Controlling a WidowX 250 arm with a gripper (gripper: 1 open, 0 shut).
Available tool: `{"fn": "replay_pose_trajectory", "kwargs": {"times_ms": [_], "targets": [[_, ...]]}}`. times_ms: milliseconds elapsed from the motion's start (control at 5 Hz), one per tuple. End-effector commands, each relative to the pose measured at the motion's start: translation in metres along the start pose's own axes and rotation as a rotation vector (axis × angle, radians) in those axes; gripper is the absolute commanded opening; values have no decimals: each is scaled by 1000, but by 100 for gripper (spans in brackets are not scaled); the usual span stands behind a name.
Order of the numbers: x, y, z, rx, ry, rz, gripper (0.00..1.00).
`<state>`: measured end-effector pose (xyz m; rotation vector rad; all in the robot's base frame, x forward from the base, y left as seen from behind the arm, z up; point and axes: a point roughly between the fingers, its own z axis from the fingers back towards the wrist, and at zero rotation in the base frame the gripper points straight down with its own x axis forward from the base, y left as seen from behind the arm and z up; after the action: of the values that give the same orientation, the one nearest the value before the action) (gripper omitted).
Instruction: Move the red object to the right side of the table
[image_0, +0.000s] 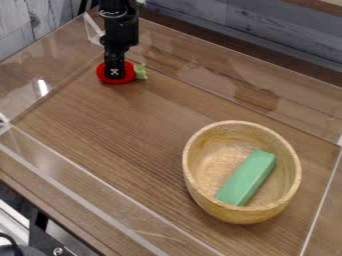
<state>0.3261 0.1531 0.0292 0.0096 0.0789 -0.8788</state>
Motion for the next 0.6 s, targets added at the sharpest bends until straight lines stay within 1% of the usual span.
{"fn": "replay_pose_trajectory", "kwargs": {"times_ms": [0,400], "targets": [[12,1,28,53,-20,-9,0],[22,0,48,72,-20,5,0]]}}
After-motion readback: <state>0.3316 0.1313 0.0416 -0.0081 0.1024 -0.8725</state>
